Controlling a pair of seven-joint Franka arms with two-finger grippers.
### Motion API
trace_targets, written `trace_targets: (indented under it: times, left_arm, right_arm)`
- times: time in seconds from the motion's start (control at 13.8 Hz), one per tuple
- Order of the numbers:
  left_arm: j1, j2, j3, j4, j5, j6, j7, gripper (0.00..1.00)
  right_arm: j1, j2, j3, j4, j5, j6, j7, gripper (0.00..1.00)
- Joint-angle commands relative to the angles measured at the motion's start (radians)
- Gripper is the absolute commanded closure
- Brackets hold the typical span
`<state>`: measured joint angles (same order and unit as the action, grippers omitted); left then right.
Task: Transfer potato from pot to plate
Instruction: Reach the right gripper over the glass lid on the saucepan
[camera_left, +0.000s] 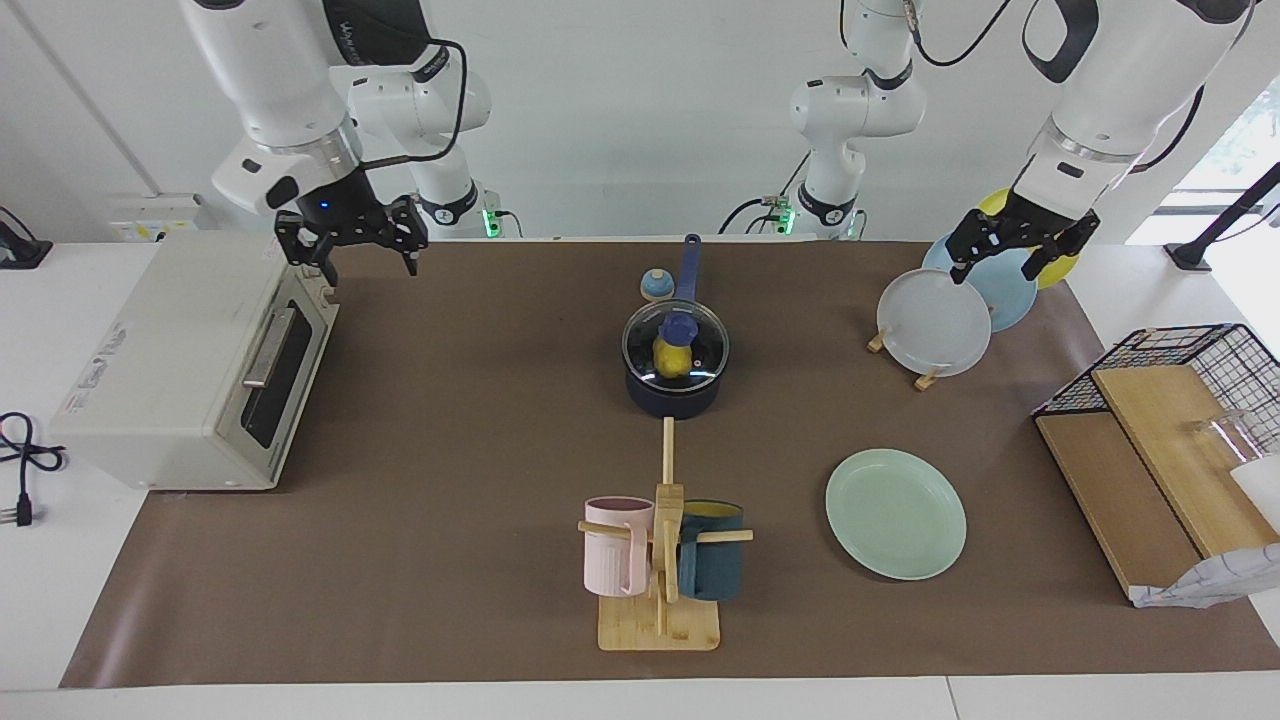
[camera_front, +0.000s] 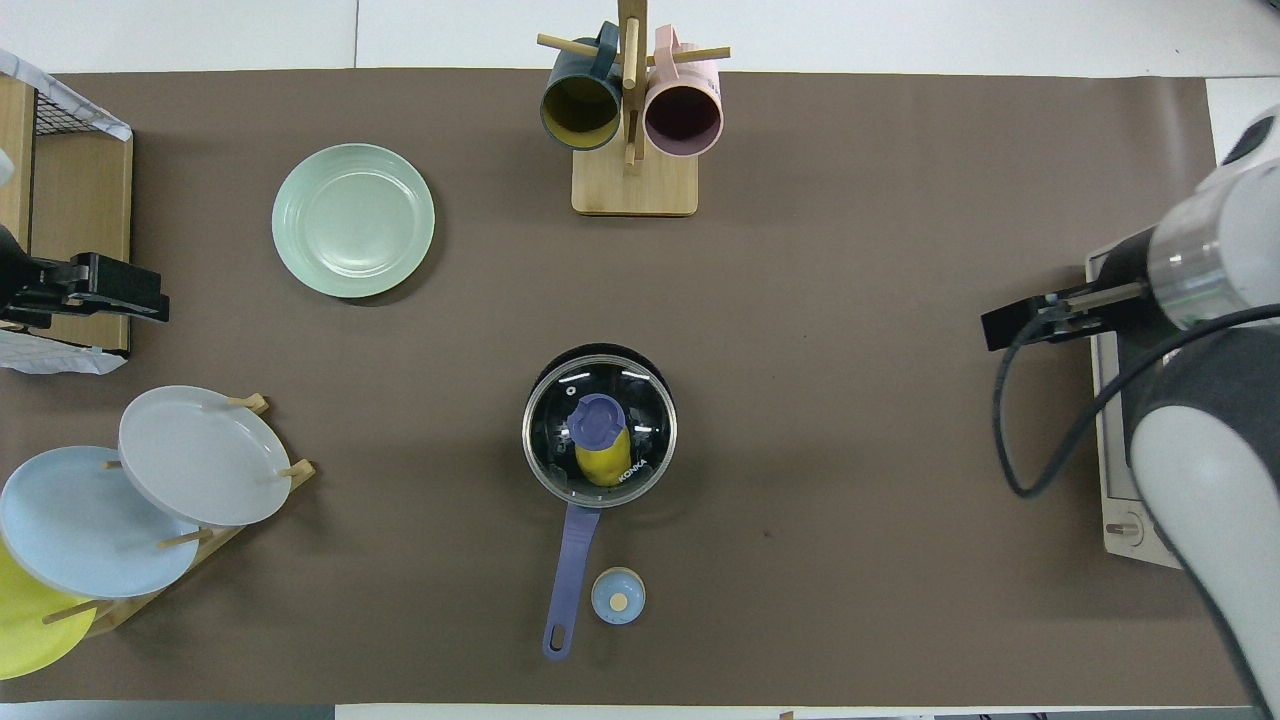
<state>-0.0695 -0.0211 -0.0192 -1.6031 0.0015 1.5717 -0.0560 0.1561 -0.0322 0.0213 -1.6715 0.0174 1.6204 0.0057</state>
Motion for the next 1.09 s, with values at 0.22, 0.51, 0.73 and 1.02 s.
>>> trace_targets:
  times: [0.22,0.51,0.73,1.02]
  left_arm:
    - [0.004,-0.008,-0.002,-0.009,0.021,-0.009,-0.002,0.0]
    - [0.004,-0.008,-0.002,-0.008,0.021,-0.009,-0.002,0.0]
    - [0.004,-0.008,-0.002,-0.008,0.021,-0.009,-0.002,0.0]
    - [0.004,-0.008,-0.002,-0.008,0.021,-0.009,-0.002,0.0]
  right_arm:
    - [0.258,0.168,0.0,0.083,0.035,0.108,0.288,0.0]
    - [0.368,0.308,0.0,0.208,0.039,0.166,0.378,0.0]
    - [0.425,0.302,0.006,0.139,0.039,0.252,0.442,0.0]
    - [0.499,0.366,0.005,0.115,0.015,0.355,0.49,0.0]
